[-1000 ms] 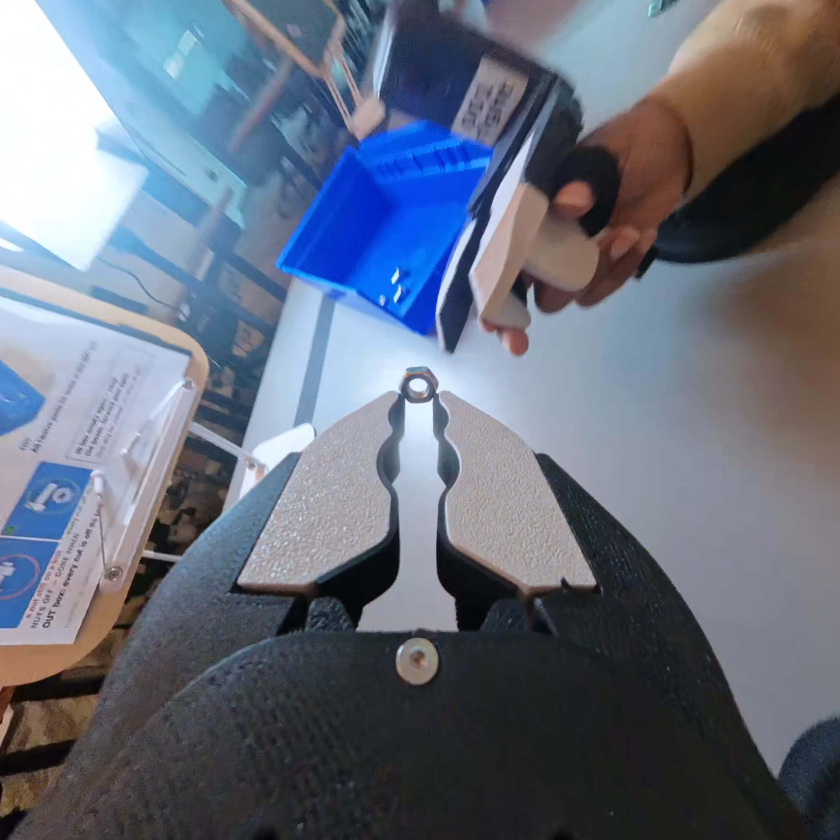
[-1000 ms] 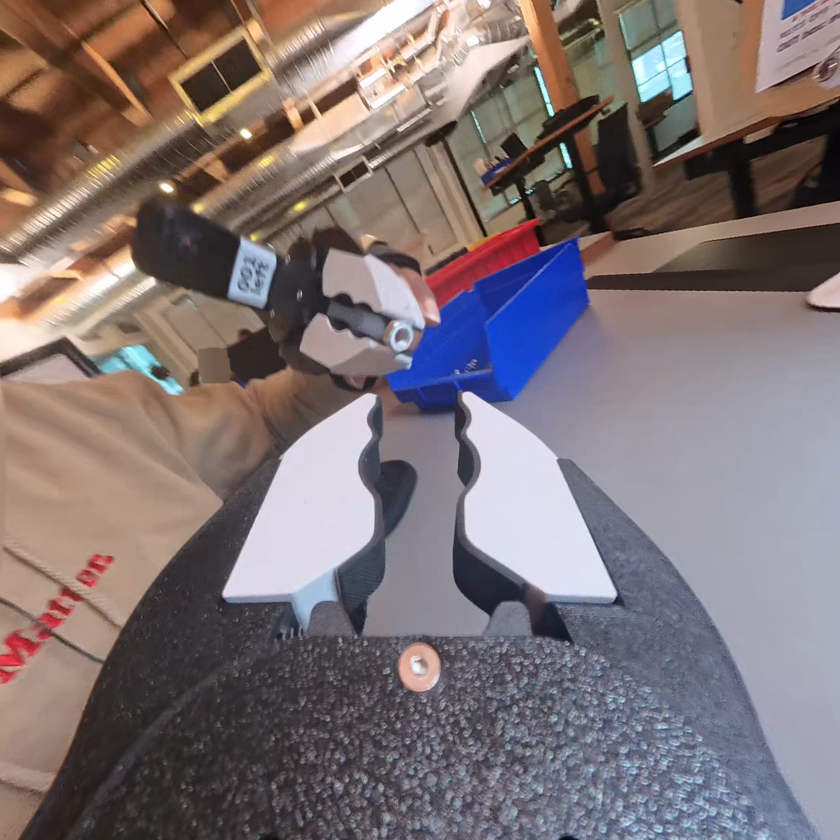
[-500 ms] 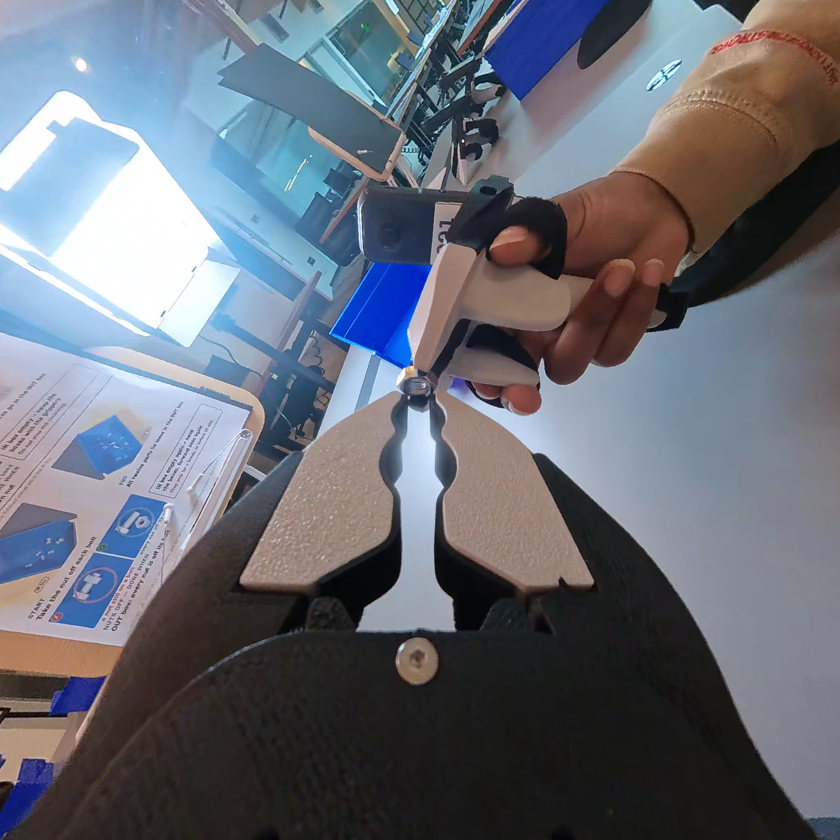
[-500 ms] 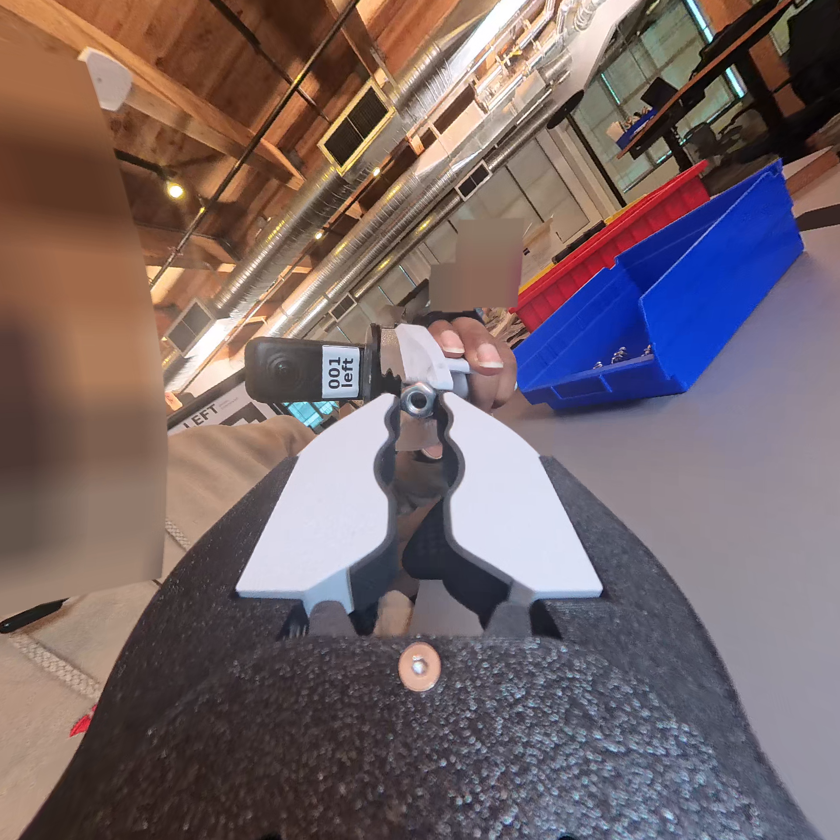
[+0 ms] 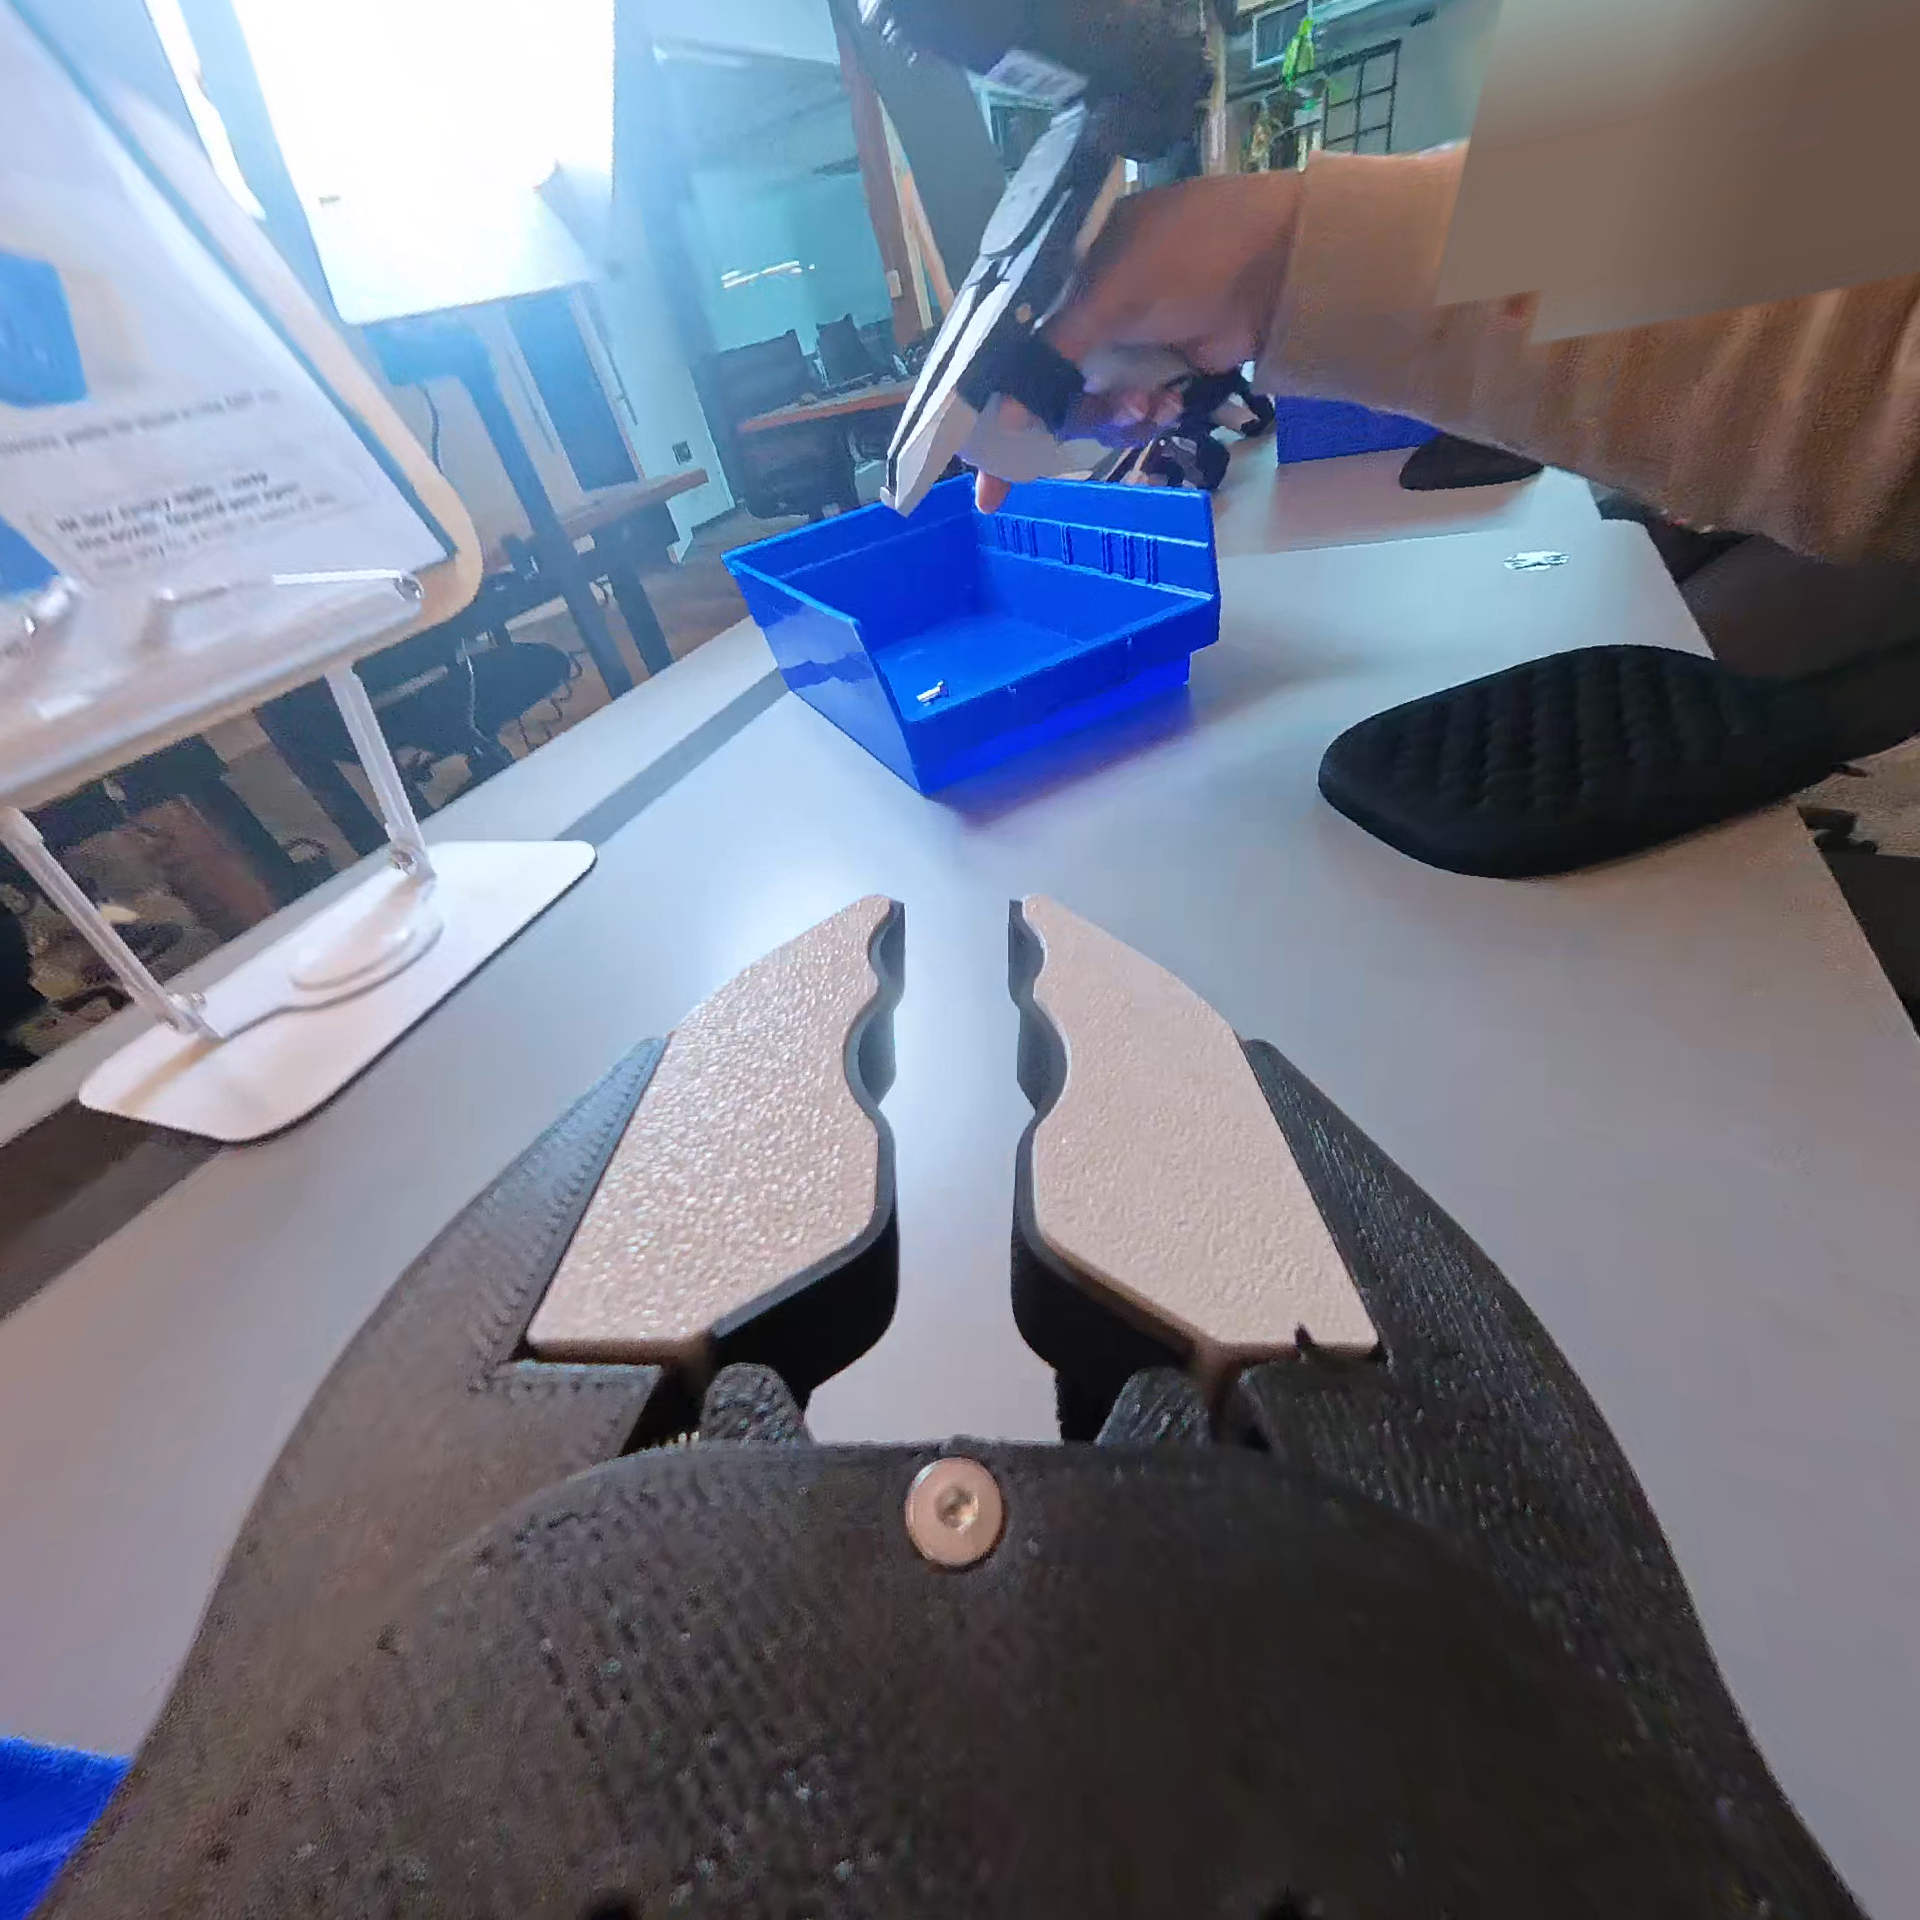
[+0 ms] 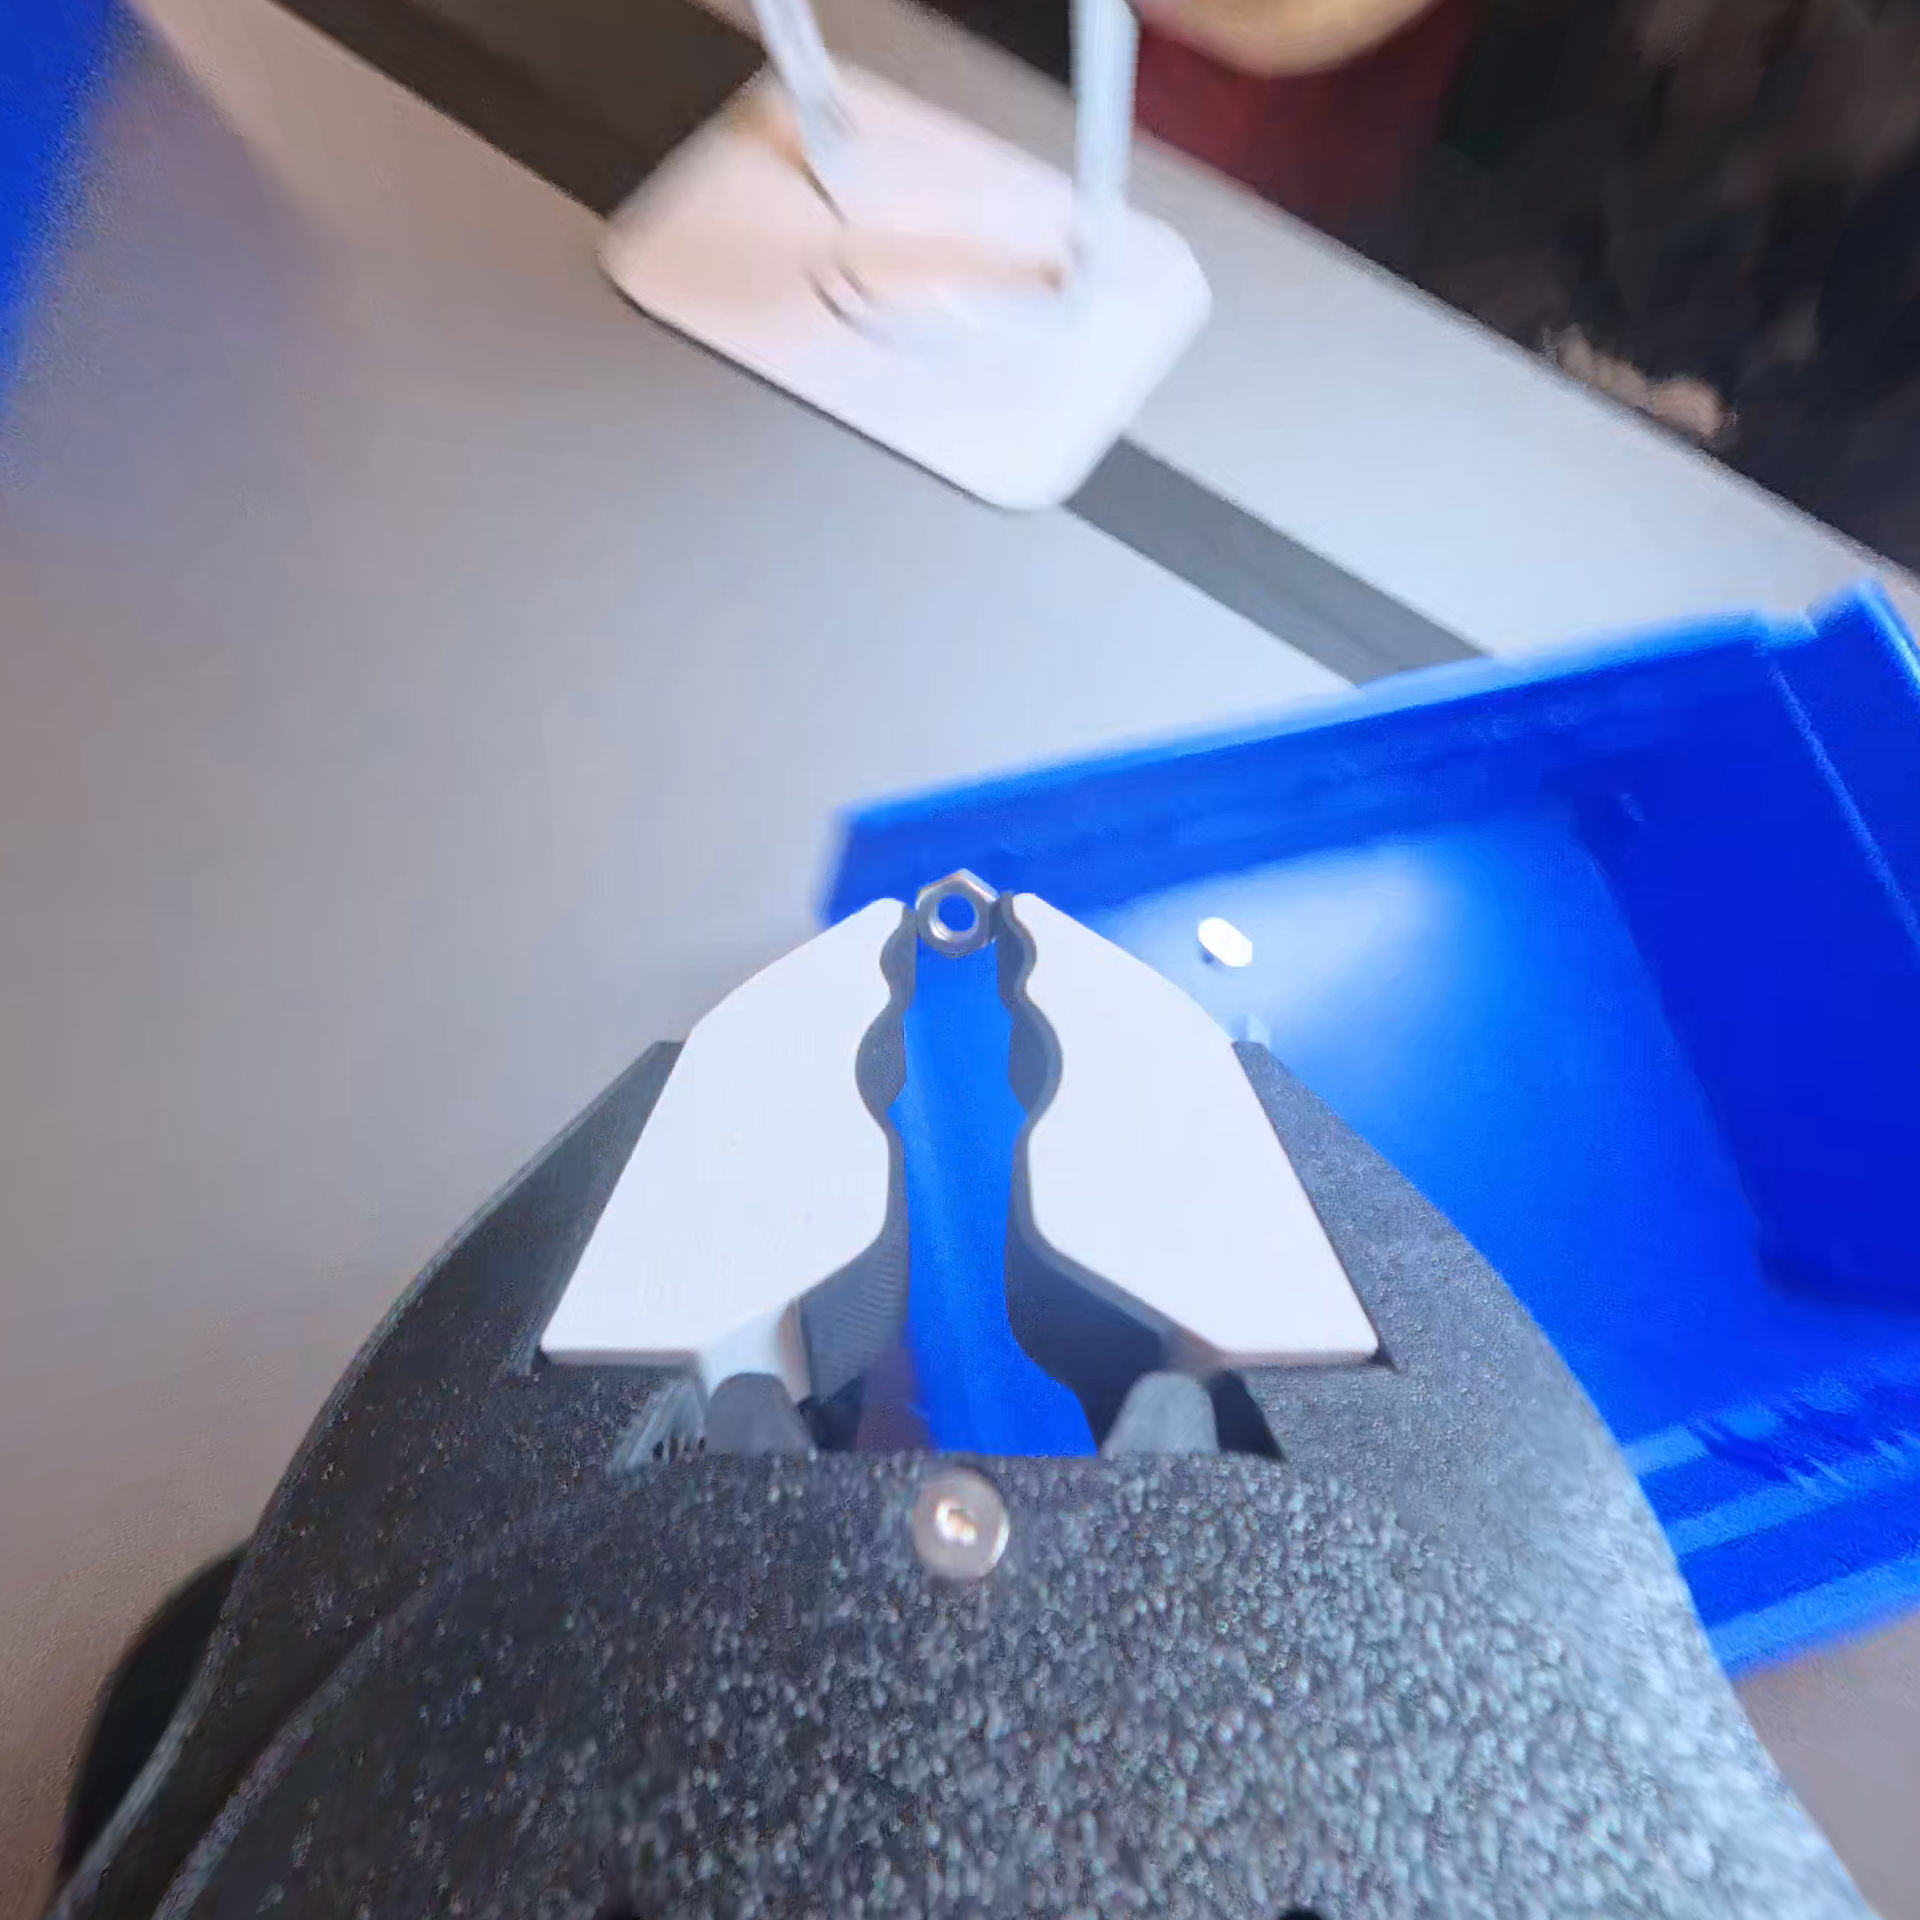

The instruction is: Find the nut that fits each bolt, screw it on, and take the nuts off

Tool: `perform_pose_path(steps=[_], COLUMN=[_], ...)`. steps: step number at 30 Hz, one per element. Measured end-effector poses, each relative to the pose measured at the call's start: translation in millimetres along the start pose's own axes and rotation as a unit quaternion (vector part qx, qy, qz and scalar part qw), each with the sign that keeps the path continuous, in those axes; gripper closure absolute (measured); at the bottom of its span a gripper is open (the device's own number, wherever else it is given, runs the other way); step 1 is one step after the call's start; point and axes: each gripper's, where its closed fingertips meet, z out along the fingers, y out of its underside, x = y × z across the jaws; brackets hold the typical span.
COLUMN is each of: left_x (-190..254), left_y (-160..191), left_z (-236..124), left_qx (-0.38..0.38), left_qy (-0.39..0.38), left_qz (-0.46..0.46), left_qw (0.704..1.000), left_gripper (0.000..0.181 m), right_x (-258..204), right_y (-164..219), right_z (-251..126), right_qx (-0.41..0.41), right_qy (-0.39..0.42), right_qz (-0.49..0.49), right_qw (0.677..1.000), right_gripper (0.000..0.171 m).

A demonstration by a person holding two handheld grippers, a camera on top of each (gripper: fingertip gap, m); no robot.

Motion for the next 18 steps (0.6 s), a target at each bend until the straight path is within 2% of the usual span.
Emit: perform_pose_path(steps=[2,7,11,14,18], left_x=[-2.7,2.3,2.3,0.0,-1.9], left_y=[5.1,15.2,21.3,22.7,22.6], left_z=[1.0,3.7,5.3,5.1,4.7], left_qx=[-0.004,-0.014,-0.025,-0.025,-0.022], left_qy=[0.0,0.01,0.007,0.007,0.006], left_qz=[-0.01,-0.017,-0.004,-0.009,-0.016], left_qw=[1.0,1.0,1.0,1.0,1.0], left_gripper=[0.162,0.163,0.163,0.163,0.163], right_x=[48.1,100.1,112.8,114.3,107.9], right_y=[21.3,62.7,79.4,82.3,69.1], right_z=[19.6,76.6,104.7,111.0,103.8], right_qx=[-0.082,-0.193,-0.224,-0.224,-0.182], right_qy=[0.041,0.061,0.066,0.072,0.07], right_qz=[0.023,0.089,0.119,0.12,0.113], right_qw=[0.996,0.975,0.965,0.964,0.974], right_gripper=[0.156,0.156,0.156,0.156,0.141])
